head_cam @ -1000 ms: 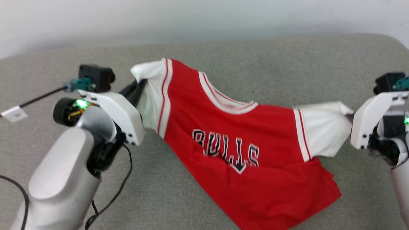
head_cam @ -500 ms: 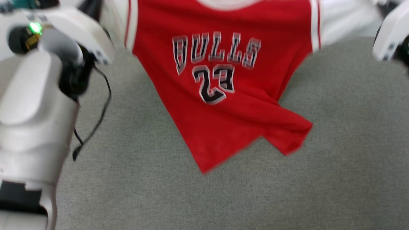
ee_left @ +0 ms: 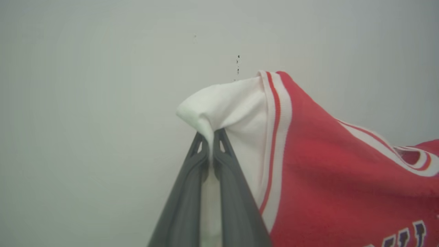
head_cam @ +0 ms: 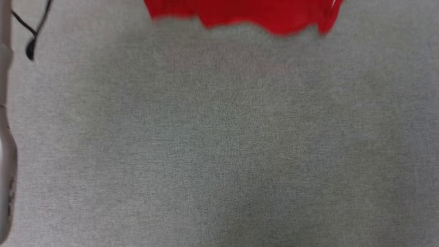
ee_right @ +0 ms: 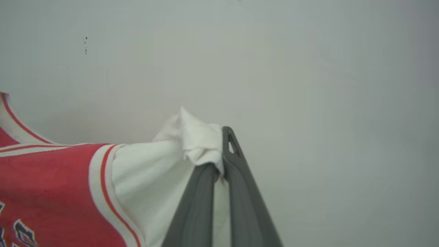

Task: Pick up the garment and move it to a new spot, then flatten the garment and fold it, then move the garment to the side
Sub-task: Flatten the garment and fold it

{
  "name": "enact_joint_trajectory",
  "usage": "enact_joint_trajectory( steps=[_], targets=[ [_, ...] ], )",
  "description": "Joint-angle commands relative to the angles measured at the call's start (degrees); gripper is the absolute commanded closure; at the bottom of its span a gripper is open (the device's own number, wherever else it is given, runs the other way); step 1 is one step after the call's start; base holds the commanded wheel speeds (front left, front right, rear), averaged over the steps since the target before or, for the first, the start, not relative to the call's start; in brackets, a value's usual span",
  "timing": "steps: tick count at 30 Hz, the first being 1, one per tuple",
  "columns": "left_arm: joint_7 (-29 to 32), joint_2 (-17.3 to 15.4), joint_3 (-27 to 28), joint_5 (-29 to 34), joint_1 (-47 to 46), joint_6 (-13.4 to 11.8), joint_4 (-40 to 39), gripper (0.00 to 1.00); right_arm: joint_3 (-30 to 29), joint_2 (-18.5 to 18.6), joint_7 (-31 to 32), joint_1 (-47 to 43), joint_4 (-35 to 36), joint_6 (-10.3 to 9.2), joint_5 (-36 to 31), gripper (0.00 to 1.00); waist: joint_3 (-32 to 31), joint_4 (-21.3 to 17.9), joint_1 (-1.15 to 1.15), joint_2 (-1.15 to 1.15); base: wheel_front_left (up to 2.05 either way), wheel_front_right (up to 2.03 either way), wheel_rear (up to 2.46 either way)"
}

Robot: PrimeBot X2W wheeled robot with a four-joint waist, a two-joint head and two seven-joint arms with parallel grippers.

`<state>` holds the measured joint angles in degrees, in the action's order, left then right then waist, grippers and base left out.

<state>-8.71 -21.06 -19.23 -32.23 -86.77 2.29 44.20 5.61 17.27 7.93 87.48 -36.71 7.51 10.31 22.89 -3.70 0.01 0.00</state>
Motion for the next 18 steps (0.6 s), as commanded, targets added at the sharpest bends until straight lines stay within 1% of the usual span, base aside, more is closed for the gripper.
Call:
enact_joint_trajectory(
  steps=[1,5,8,14,18],
  targets=[
    [-1.1,0.1,0.1,0.4,-2.2,0.1,0.3,1.00,0.3,-0.1,-1.3,2.5,-0.3,-0.04,-0.5,1.00,2.9,-0.2,-0.01,0.00,0.00,0.00,0.00],
    [-2.8,0.7,-0.2,1.0,-5.6,0.5,1.5,1.00,1.4,-0.6,-3.2,6.7,-2.0,-0.04,-0.8,1.00,5.3,-0.1,-0.01,0.00,0.00,0.00,0.00],
    [-3.7,1.2,-0.6,1.1,-5.9,0.8,2.3,1.00,2.9,-1.1,-4.3,7.9,-3.4,-0.04,-0.7,1.00,6.9,0.1,-0.01,0.00,0.00,0.00,0.00],
    [-5.1,2.3,-0.7,0.0,-2.3,1.6,4.4,1.00,6.3,-2.5,-6.2,6.2,-7.6,-0.04,1.3,1.00,8.9,0.4,-0.01,0.00,0.00,0.00,0.00],
    [-5.8,3.0,-0.4,-0.8,2.1,2.3,5.1,1.00,9.2,-3.4,-7.6,2.8,-10.4,-0.04,3.9,1.00,8.5,0.5,-0.01,0.00,0.00,0.00,0.00]
  ],
)
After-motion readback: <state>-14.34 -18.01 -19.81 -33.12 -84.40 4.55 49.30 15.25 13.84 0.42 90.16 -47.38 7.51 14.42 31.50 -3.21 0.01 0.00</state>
